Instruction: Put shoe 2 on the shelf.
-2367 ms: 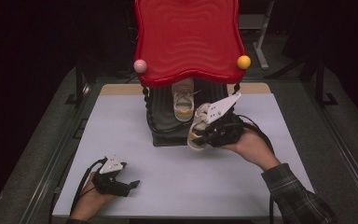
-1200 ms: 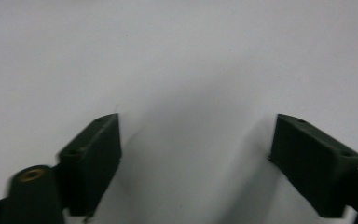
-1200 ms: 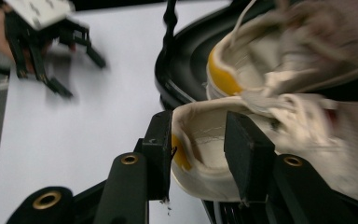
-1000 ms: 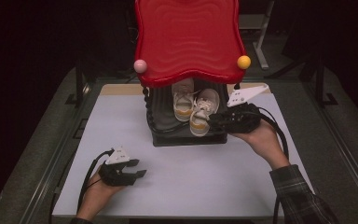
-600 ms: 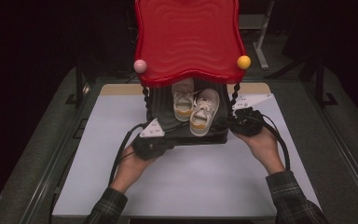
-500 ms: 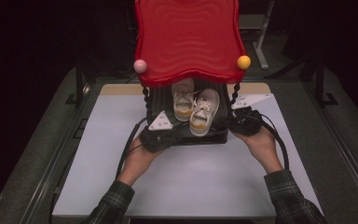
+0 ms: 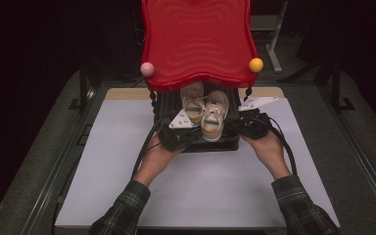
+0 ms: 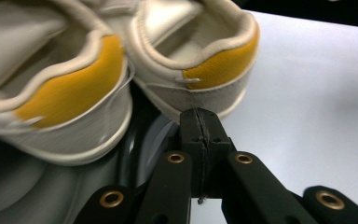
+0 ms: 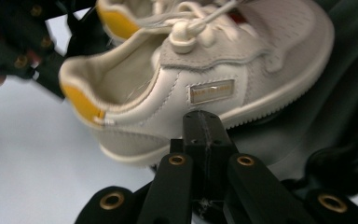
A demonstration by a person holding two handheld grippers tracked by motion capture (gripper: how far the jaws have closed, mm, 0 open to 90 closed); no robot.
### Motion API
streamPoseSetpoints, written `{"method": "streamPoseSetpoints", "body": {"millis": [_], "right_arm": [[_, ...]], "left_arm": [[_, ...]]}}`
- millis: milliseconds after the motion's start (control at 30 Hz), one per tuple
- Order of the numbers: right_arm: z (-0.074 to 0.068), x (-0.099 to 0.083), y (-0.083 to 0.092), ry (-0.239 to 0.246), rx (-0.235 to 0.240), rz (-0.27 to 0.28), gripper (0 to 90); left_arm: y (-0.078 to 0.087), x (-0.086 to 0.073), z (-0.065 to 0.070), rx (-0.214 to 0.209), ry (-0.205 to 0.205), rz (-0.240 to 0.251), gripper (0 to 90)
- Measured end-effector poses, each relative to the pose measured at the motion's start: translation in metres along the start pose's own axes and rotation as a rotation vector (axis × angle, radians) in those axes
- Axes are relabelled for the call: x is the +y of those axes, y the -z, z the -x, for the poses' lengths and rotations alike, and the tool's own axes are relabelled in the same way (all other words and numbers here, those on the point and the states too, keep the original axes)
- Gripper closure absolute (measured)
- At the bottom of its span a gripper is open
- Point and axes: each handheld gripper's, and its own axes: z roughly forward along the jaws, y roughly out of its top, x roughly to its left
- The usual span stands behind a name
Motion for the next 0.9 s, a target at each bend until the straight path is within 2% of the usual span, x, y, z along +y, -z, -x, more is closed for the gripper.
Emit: {"method": "streamPoseSetpoints", "body": {"millis": [33, 200, 300, 367, 467, 567, 667, 800, 900], "right_arm": [[0.001, 0.001, -0.001, -0.002, -0.011, 0.004, 89.7], [0.001, 0.005, 0.000, -0.007, -0.043, -0.004, 89.7], [0.002, 0.004, 0.001, -0.007, -0.038, -0.001, 89.7], [0.002, 0.004, 0.001, -0.004, -0.040, 0.003, 89.7], [0.002, 0.004, 0.001, -0.011, -0.042, 0.007, 89.6], [0.002, 0.003, 0.005, -0.012, -0.042, 0.015, 89.6], [0.003, 0.001, 0.011, -0.012, -0.040, 0.029, 89.6], [0.002, -0.003, 0.017, -0.008, -0.037, 0.030, 89.5], [0.002, -0.006, 0.020, -0.007, -0.034, 0.032, 89.5]], "left_arm": [[-0.001, 0.001, 0.001, 0.002, -0.012, -0.003, 90.0], [-0.005, 0.003, 0.003, -0.003, -0.003, 0.006, 90.0], [-0.002, 0.004, 0.009, -0.036, 0.010, 0.037, 90.0], [-0.004, 0.007, 0.015, -0.051, -0.014, 0.042, 89.9], [-0.010, 0.011, 0.022, -0.051, -0.043, 0.044, 89.0], [-0.016, 0.013, 0.022, -0.047, -0.035, 0.058, 88.6], [-0.018, 0.014, 0.020, -0.062, -0.019, 0.074, 90.0], [-0.018, 0.016, 0.021, -0.051, -0.024, 0.073, 90.0], [-0.020, 0.019, 0.020, -0.021, -0.024, 0.070, 90.0]]}}
